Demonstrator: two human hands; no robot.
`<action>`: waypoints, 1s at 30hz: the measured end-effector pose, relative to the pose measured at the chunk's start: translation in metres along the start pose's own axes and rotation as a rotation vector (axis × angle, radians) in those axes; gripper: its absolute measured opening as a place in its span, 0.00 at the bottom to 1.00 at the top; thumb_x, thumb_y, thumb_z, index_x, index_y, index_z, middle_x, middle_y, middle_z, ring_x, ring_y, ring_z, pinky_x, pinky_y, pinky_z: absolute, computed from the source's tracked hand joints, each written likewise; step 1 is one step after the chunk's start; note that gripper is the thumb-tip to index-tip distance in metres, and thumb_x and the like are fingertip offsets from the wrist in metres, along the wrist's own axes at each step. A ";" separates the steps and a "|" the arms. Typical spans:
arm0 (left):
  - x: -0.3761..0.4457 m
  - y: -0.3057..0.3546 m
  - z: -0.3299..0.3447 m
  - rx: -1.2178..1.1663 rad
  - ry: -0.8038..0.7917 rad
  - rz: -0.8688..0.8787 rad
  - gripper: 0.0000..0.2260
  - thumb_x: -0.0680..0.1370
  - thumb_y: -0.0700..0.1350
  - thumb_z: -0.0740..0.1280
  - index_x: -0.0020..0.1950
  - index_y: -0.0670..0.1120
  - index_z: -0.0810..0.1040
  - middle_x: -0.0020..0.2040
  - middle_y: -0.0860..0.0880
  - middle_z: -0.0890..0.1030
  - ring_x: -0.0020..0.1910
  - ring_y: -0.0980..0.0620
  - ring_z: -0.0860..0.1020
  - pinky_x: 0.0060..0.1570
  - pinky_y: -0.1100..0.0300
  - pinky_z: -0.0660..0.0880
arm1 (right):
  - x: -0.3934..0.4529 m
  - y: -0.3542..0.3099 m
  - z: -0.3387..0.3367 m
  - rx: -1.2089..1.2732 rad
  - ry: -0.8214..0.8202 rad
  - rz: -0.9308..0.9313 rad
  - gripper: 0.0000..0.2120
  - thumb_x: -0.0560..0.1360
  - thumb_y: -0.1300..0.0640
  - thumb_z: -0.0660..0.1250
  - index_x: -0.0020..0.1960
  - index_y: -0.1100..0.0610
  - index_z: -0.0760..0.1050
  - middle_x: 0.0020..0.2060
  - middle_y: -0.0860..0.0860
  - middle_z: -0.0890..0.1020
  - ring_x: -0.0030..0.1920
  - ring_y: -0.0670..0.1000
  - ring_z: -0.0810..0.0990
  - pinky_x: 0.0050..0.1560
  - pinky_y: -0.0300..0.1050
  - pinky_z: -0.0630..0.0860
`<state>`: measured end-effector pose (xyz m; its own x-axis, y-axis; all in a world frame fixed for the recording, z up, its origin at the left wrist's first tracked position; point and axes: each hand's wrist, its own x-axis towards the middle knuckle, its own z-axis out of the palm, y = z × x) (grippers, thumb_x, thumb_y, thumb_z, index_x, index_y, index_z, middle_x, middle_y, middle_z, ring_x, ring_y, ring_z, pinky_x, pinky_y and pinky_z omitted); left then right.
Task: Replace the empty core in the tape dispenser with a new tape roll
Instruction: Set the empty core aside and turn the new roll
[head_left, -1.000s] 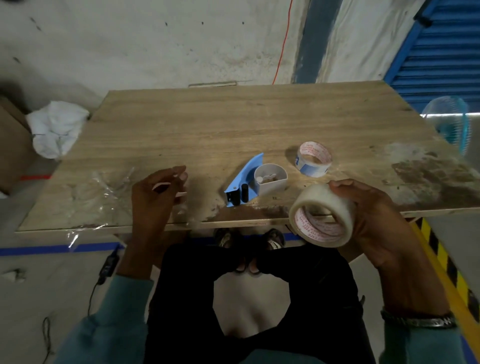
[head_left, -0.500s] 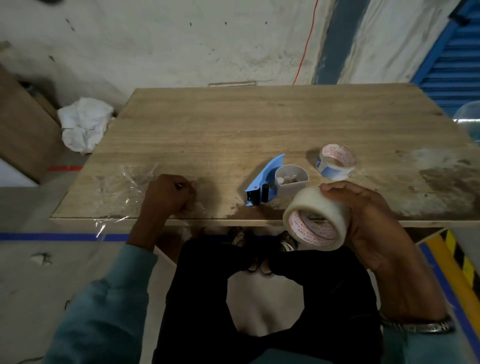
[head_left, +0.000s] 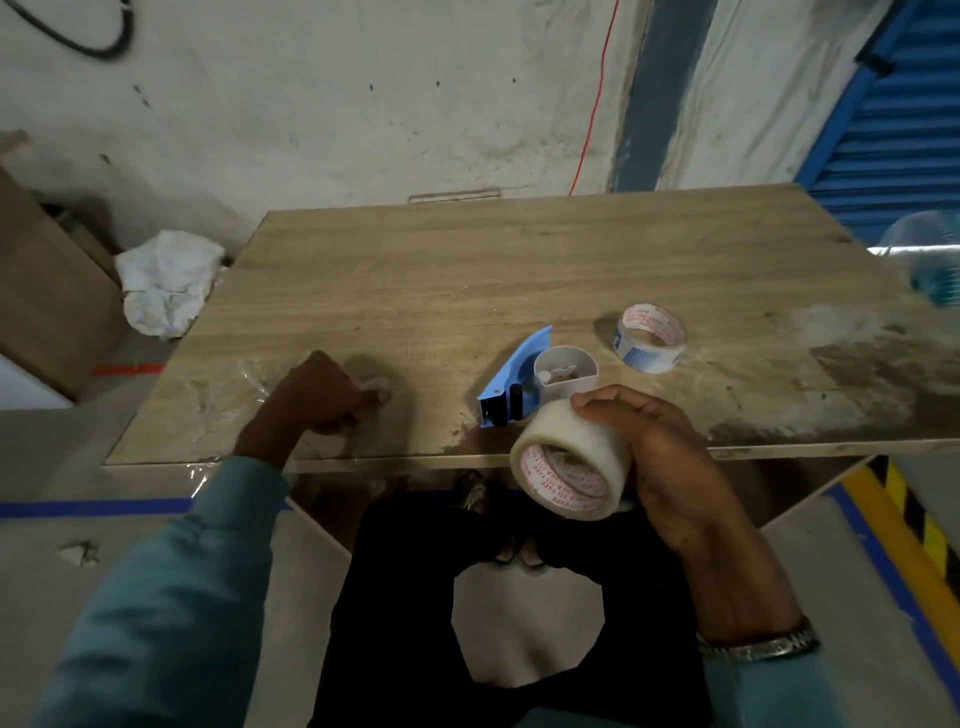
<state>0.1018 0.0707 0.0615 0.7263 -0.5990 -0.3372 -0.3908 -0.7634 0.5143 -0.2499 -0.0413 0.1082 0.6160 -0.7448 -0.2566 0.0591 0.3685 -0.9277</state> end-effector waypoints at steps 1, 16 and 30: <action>0.003 -0.001 -0.004 0.040 -0.036 0.000 0.28 0.71 0.63 0.79 0.44 0.36 0.86 0.33 0.42 0.87 0.27 0.49 0.84 0.29 0.59 0.79 | -0.001 0.000 0.000 -0.007 -0.002 0.006 0.14 0.79 0.62 0.71 0.36 0.52 0.87 0.34 0.50 0.87 0.33 0.46 0.85 0.35 0.39 0.81; -0.014 0.018 -0.012 0.533 0.101 0.168 0.24 0.76 0.65 0.74 0.44 0.42 0.81 0.42 0.45 0.82 0.43 0.47 0.80 0.45 0.54 0.78 | -0.016 -0.021 -0.007 0.015 0.102 -0.145 0.12 0.78 0.64 0.71 0.40 0.53 0.88 0.42 0.54 0.89 0.45 0.56 0.85 0.52 0.51 0.81; -0.124 0.052 -0.087 -0.061 0.462 0.300 0.16 0.79 0.57 0.74 0.39 0.47 0.84 0.33 0.47 0.85 0.34 0.48 0.85 0.40 0.58 0.79 | -0.025 -0.065 0.001 0.045 0.087 -0.402 0.08 0.80 0.62 0.68 0.52 0.56 0.86 0.50 0.52 0.89 0.50 0.52 0.85 0.49 0.44 0.81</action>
<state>0.0408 0.1265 0.1987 0.7659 -0.6091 0.2056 -0.5955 -0.5516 0.5841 -0.2679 -0.0457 0.1750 0.4681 -0.8781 0.0996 0.3166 0.0614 -0.9466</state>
